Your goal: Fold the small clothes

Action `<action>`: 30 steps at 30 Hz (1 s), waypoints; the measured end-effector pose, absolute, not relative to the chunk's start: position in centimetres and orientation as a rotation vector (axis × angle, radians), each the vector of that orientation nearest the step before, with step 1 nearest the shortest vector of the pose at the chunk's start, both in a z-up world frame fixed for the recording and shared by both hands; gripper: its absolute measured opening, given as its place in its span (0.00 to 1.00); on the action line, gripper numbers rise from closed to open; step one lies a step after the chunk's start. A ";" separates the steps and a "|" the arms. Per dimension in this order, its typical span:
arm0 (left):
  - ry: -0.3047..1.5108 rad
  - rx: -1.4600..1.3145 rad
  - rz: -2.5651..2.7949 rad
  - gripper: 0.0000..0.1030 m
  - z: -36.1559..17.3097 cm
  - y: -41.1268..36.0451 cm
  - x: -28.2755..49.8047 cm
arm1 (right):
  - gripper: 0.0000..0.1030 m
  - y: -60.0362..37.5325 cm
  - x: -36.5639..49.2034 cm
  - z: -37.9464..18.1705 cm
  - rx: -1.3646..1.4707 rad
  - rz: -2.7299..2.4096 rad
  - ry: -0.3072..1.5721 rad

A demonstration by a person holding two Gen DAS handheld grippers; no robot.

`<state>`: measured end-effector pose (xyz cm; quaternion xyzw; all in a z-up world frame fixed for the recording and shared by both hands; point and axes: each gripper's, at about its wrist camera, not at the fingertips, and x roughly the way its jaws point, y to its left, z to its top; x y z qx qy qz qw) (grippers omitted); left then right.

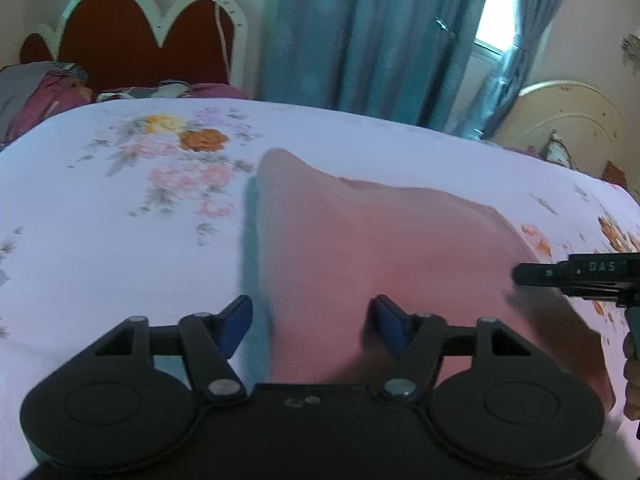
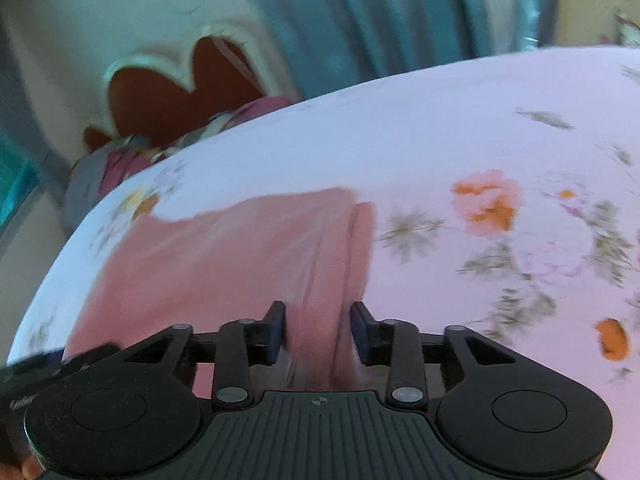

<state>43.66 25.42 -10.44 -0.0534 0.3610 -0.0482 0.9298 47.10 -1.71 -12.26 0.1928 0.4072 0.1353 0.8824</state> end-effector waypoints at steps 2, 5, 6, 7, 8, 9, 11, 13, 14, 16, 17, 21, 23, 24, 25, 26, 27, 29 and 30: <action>0.683 -0.090 -0.066 0.61 -9.2 25.7 42.6 | 0.34 -1.7 46.6 -11.0 0.347 0.256 0.809; 0.613 -0.055 -0.079 0.60 -7.9 25.5 41.6 | 0.34 -0.3 45.3 -8.6 0.270 0.290 0.734; 0.622 -0.036 -0.100 0.60 -7.9 25.0 41.8 | 0.34 0.5 45.0 -8.3 0.247 0.311 0.722; 0.641 -0.021 -0.120 0.58 -8.2 24.6 42.3 | 0.34 1.7 44.5 -8.0 0.193 0.333 0.710; 0.656 -0.011 -0.137 0.54 -8.5 24.1 42.6 | 0.34 2.8 44.1 -8.1 0.141 0.355 0.706; 0.667 0.004 -0.137 0.54 -9.0 23.6 42.9 | 0.33 3.9 43.6 -8.3 0.093 0.378 0.705; 0.683 0.021 -0.125 0.54 -10.0 23.0 43.2 | 0.33 5.5 42.6 -9.3 0.003 0.405 0.710; 0.699 0.022 -0.110 0.55 -10.8 22.9 43.5 | 0.33 5.9 41.7 -10.8 -0.086 0.383 0.727; 0.695 0.022 -0.109 0.57 -10.9 22.9 43.4 | 0.32 5.8 41.7 -12.0 -0.131 0.347 0.742; 0.700 0.012 -0.111 0.59 -10.8 23.0 43.5 | 0.32 4.2 42.0 -13.7 -0.093 0.309 0.749; 0.703 0.010 -0.109 0.59 -10.6 23.1 43.4 | 0.32 3.3 42.1 -13.9 -0.024 0.312 0.769; 0.693 -0.008 -0.109 0.58 -9.2 23.6 41.6 | 0.31 3.7 40.5 -12.2 -0.065 0.294 0.742; 0.689 -0.003 -0.121 0.58 -8.8 23.8 39.9 | 0.31 2.8 39.2 -11.3 0.004 0.296 0.740; 0.690 0.005 -0.123 0.58 -8.8 23.8 39.3 | 0.31 2.5 38.7 -10.9 0.021 0.294 0.740; 0.690 0.013 -0.125 0.58 -8.8 23.8 38.4 | 0.31 2.5 37.9 -10.7 0.022 0.291 0.742; 0.691 0.017 -0.125 0.59 -9.0 23.7 37.7 | 0.31 2.4 36.9 -10.9 0.013 0.290 0.750; 0.699 0.024 -0.124 0.59 -9.2 23.5 37.0 | 0.31 2.5 36.1 -11.1 0.000 0.288 0.759; 0.707 0.050 -0.121 0.63 -9.8 23.0 36.2 | 0.31 2.6 35.1 -12.0 -0.063 0.252 0.781; 0.711 0.067 -0.123 0.66 -10.2 22.8 36.0 | 0.31 2.4 34.9 -12.8 -0.069 0.234 0.801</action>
